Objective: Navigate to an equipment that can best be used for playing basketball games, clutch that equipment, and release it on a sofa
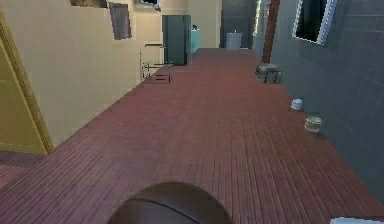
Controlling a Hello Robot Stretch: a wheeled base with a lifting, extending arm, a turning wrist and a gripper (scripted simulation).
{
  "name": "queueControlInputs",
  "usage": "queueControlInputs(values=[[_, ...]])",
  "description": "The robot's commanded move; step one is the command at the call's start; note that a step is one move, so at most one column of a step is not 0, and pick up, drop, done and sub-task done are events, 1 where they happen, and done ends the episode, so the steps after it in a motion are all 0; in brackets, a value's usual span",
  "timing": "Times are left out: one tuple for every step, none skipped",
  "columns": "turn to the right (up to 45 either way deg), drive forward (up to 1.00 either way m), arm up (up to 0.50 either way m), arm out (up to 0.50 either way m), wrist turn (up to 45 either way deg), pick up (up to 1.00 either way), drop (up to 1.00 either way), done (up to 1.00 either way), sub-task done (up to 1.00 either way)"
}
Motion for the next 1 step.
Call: queueControlInputs(values=[[0.0,0.0,0.0,0.48,0.0,0.0,0.0,0.0,0.0]])
